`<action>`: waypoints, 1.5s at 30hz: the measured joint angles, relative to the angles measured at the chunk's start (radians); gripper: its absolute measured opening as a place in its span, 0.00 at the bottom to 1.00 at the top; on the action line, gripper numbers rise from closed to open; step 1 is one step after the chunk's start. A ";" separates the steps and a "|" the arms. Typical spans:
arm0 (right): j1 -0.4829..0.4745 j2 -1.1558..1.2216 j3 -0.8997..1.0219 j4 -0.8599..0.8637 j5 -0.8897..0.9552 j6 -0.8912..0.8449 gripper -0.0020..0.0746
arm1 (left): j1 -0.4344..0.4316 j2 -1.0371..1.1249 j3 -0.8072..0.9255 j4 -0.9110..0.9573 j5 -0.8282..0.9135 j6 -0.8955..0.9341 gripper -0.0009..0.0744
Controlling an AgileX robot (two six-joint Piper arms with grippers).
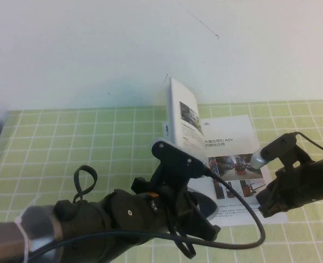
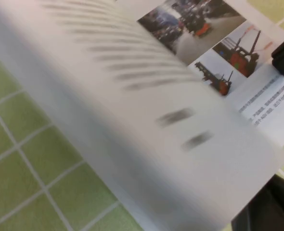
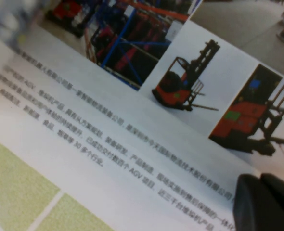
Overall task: Close book
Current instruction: 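Close the open booklet and leave it lying on the table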
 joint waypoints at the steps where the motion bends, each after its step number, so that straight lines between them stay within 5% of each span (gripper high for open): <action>1: 0.000 0.000 0.000 0.000 0.000 0.003 0.02 | -0.009 0.000 0.000 0.011 -0.005 0.002 0.01; 12: -0.019 -0.059 0.012 -0.084 -0.002 0.017 0.02 | -0.029 -0.049 0.000 0.078 -0.008 0.085 0.01; 19: -0.150 -0.276 0.015 -0.141 -0.011 0.019 0.02 | -0.029 -0.221 0.000 0.008 -0.012 0.281 0.01; 23: -0.234 -0.439 0.016 -0.145 -0.011 0.019 0.02 | -0.029 -0.325 0.000 -0.186 -0.061 0.467 0.01; 28: -0.302 -0.660 0.020 -0.153 -0.011 0.015 0.02 | -0.029 -0.445 0.000 -0.488 -0.365 0.887 0.01; 35: -0.316 -0.962 0.020 -0.158 0.038 0.019 0.02 | -0.029 -0.630 0.002 -0.565 -0.734 1.010 0.01; 38: -0.316 -1.072 0.020 -0.164 0.121 0.046 0.02 | -0.029 -0.753 0.002 -0.565 -0.683 0.987 0.01; 45: -0.316 -1.224 0.020 -0.181 0.446 0.067 0.02 | -0.029 -0.939 0.004 -0.554 -0.155 0.864 0.01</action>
